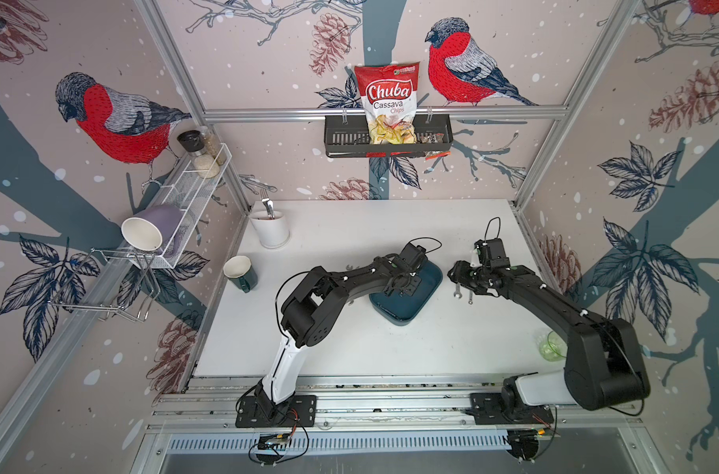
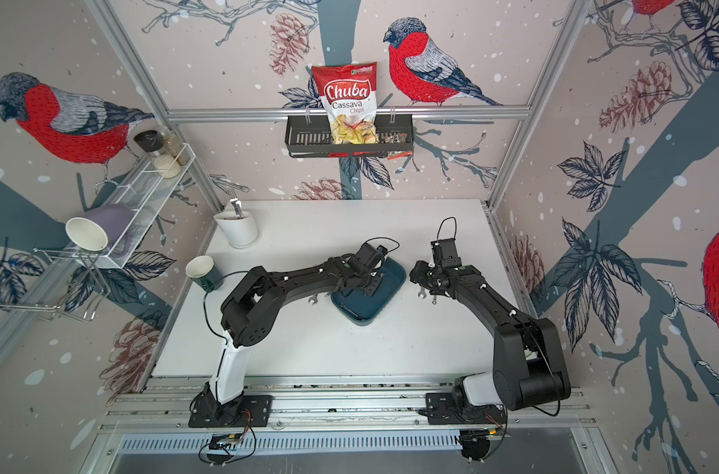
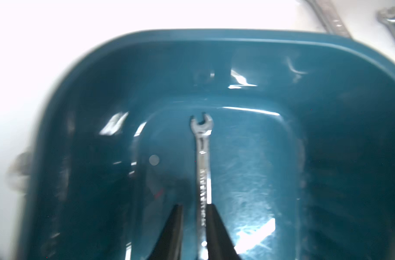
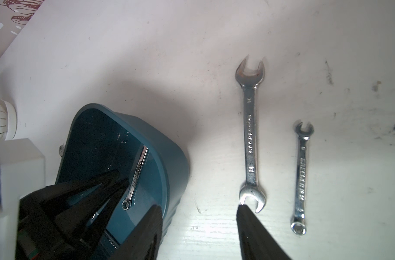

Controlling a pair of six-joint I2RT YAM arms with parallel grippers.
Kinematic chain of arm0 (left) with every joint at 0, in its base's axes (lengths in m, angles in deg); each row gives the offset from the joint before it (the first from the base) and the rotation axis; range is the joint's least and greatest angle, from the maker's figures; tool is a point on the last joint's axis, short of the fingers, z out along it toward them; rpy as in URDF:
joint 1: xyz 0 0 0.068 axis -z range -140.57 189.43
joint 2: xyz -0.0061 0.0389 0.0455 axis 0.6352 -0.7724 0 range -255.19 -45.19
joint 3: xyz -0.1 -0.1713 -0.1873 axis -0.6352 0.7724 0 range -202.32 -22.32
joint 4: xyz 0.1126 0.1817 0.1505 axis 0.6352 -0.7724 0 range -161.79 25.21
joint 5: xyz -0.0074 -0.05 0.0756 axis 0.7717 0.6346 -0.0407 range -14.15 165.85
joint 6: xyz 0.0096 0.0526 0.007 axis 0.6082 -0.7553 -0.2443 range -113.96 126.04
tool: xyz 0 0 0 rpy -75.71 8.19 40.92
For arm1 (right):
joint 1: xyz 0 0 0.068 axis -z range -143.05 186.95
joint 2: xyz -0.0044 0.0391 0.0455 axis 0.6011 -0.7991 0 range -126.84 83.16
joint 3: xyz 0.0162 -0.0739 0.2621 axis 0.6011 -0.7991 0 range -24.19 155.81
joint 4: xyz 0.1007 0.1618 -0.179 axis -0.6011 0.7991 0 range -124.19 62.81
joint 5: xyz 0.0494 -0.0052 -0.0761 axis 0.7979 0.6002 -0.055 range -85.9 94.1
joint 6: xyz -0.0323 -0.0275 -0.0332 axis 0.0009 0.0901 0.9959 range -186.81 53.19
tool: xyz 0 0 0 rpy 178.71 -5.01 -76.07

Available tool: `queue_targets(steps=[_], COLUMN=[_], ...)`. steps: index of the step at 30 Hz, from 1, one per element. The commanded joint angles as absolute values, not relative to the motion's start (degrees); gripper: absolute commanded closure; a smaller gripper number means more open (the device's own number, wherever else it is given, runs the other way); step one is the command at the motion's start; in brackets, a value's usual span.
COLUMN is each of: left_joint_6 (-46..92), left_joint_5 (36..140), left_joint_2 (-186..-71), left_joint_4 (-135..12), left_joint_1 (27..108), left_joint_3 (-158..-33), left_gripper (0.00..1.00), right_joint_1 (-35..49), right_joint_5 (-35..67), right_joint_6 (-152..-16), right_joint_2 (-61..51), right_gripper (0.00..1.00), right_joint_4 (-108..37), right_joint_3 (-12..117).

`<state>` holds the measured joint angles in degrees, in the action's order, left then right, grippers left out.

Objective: Take out the wrench from the storage box
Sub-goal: Pick up the wrench from the storage box.

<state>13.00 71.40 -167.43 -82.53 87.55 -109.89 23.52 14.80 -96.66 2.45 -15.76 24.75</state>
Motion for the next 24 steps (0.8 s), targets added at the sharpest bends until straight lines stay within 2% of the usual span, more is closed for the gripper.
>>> queue_targets(steps=[1,5,14,21,24], left_joint_6=[12.0,11.2,9.8,10.0,10.3], left_joint_5=[72.8,72.7,68.0,68.3,69.0], left_joint_2=[-168.4,-170.1,-172.7,-173.2,-172.3], left_joint_4=[-82.3,-82.9,-85.4,-85.2,-84.7], left_joint_1=[87.7,88.0,89.2,89.2,89.2], left_joint_3=[-109.9,-110.9,-112.0,-111.8,-111.7], left_gripper=[0.7,0.63,0.69,0.85,0.88], right_joint_1=[23.6,23.7,23.9,24.1,24.0], right_joint_5=[15.2,15.2,15.3,15.4,15.5], right_joint_6=[-95.7,-95.8,-95.6,-95.6,-95.6], right_joint_2=[2.9,2.9,3.2,3.2,3.4], right_gripper=[0.42,0.42,0.42,0.42,0.42], right_joint_4=[-17.2,-17.2,-17.2,-17.4,-17.5], right_joint_3=[24.6,24.4,24.3,24.1,24.0])
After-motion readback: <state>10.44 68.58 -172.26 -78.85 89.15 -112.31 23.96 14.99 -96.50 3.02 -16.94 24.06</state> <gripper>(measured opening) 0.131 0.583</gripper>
